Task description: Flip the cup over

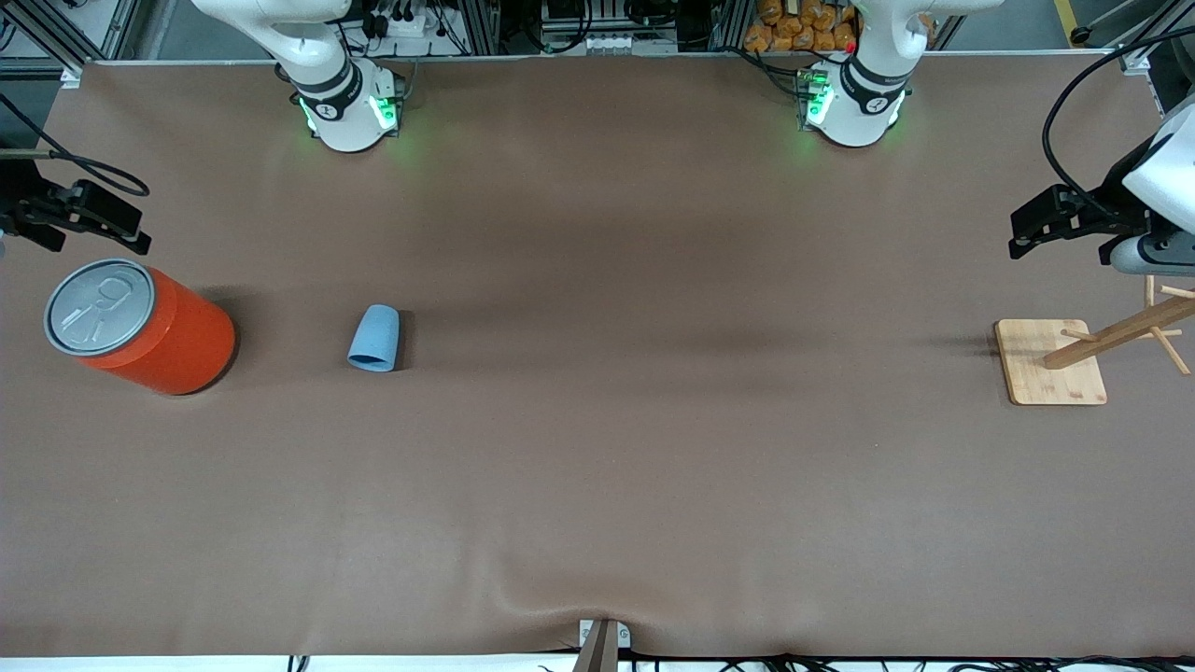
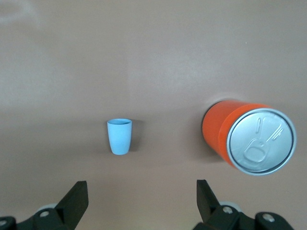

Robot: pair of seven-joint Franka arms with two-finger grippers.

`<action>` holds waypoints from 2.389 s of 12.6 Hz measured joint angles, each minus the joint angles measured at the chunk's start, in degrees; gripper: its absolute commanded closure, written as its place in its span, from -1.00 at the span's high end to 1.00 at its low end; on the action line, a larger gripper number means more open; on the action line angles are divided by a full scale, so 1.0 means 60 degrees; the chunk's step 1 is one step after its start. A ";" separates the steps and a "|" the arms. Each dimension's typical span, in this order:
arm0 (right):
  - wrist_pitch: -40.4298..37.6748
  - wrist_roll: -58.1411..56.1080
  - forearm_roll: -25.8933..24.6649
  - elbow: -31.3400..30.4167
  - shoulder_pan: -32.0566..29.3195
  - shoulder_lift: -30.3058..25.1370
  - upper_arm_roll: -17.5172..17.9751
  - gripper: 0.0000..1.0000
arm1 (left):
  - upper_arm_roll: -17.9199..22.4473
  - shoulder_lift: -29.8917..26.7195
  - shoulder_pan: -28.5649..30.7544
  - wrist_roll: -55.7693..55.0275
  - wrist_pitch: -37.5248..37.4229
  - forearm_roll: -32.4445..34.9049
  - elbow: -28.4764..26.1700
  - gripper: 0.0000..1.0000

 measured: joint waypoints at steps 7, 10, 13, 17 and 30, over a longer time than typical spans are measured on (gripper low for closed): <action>-0.0198 -0.0353 -0.0016 0.0006 -0.0017 0.0052 -0.0024 1.00 | 0.0000 0.0000 -0.0003 0.0000 0.0000 -0.0001 0.0000 1.00; -0.0243 -0.0353 -0.0015 0.0004 -0.0016 0.0234 -0.0016 1.00 | 0.0001 0.0000 0.0003 0.0000 0.0000 -0.0001 0.0000 1.00; -0.0288 -0.0363 -0.0015 -0.0005 -0.0010 0.0573 -0.0007 1.00 | 0.0002 0.0000 0.0004 0.0000 0.0000 -0.0001 0.0000 1.00; -0.0306 -0.0628 -0.0014 -0.0125 0.0001 0.2006 0.0003 1.00 | 0.0004 0.0001 0.0006 0.0000 0.0001 0.0000 0.0003 1.00; 0.2545 -0.0708 0.1306 -0.2182 -0.0344 0.2963 0.0087 1.00 | 0.0006 0.0004 0.0008 0.0000 0.0001 0.0000 0.0002 1.00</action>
